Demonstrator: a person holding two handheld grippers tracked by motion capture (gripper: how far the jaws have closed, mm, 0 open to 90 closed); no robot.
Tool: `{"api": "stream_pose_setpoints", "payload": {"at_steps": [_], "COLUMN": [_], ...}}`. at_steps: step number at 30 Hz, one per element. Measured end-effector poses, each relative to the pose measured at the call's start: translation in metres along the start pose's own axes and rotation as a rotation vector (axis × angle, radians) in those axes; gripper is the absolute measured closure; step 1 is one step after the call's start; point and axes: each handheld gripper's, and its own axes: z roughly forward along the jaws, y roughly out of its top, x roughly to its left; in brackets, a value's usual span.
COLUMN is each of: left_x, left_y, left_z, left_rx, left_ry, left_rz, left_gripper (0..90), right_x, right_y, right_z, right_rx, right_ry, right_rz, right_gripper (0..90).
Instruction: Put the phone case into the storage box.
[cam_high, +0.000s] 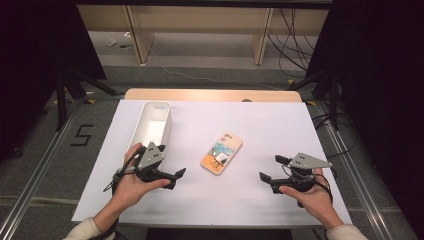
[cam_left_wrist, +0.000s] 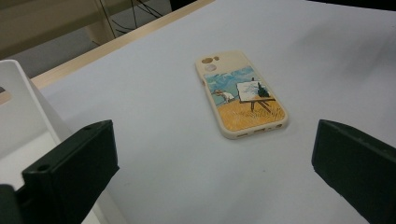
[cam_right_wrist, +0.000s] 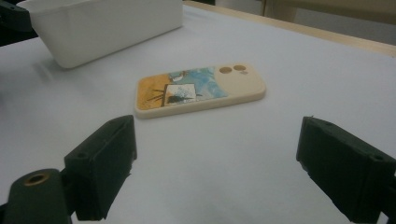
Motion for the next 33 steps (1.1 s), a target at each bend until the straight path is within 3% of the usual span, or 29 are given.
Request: {"api": "stream_pose_setpoints", "payload": {"at_steps": [10,16,20,24,33], "left_x": [-0.001,-0.006,-0.011,-0.014,-0.018], "left_y": [0.001,0.010,0.024,0.029,0.042], "left_z": [0.000,0.006,0.020,0.037,0.073], "left_rx": [-0.001,0.007,0.020,0.051,0.088], "left_ry": [-0.001,-0.009,-0.026,-0.034,-0.051], "left_rz": [0.002,-0.005,-0.010,0.007,-0.010], "left_gripper": [0.0,0.0,0.0,0.0,0.0], "right_x": [0.000,-0.002,-0.002,-0.002,-0.002], "right_y": [0.000,0.000,0.000,0.000,0.000], "right_z": [-0.002,-0.002,-0.003,-0.003,-0.003], "right_rx": [-0.004,-0.005,-0.008,-0.005,-0.008], "right_ry": [-0.009,-0.019,-0.030,-0.032,-0.033], "right_rz": [0.004,0.008,0.013,0.016,0.016], "right_gripper": [13.0,12.9,13.0,12.9,12.6]}}
